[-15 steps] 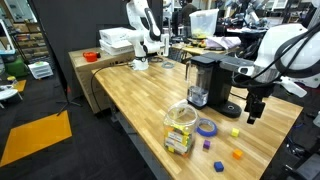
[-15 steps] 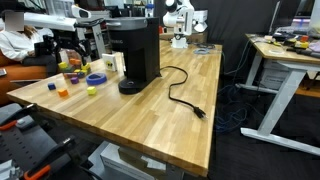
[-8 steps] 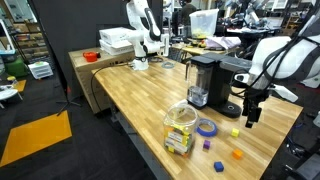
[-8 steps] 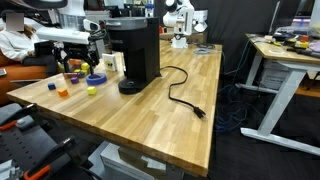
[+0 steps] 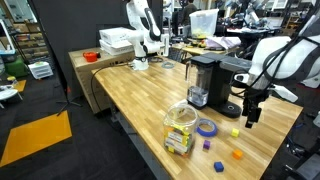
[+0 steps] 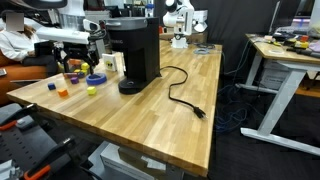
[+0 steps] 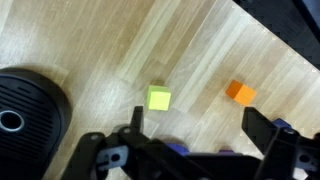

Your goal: Pick up the yellow cube and put it in the bottle

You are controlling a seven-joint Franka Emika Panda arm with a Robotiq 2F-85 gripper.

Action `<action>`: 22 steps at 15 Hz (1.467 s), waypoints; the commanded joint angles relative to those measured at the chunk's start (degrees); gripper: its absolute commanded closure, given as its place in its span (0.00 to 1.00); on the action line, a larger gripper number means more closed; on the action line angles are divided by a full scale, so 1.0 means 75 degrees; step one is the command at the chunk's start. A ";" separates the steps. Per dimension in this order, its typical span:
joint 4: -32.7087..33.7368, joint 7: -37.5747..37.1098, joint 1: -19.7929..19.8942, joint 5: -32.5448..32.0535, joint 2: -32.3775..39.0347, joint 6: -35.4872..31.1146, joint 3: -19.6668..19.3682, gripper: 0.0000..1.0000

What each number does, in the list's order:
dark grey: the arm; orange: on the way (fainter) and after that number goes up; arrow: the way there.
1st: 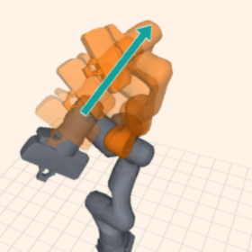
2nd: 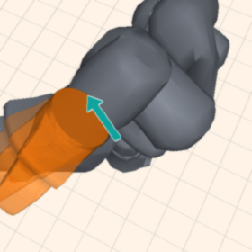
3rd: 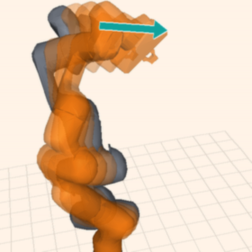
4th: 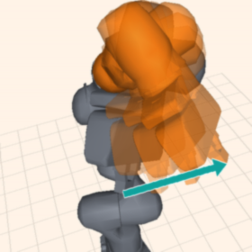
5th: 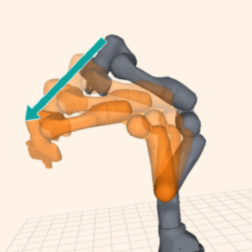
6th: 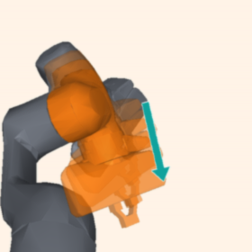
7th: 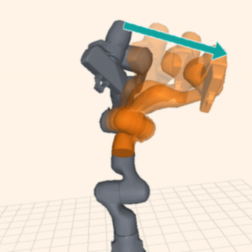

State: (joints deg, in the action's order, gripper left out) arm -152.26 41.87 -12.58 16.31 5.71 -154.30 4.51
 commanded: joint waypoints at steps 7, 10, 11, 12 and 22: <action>0.0251 -0.0083 0.0679 -0.0486 0.0606 -0.0693 0.0574 0.00; 0.0321 -0.0318 0.0827 -0.0909 0.1003 -0.0987 0.0581 0.00; 0.0338 -0.0415 0.0871 -0.1045 0.1120 -0.1099 0.0605 0.00; 0.0369 -0.0562 0.0893 -0.1211 0.1251 -0.1212 0.0630 0.00; 0.0765 -0.2037 0.0995 -0.2503 0.2274 -0.1637 0.0840 0.00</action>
State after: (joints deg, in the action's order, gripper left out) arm -147.48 29.73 -6.51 1.20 21.04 -165.47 10.50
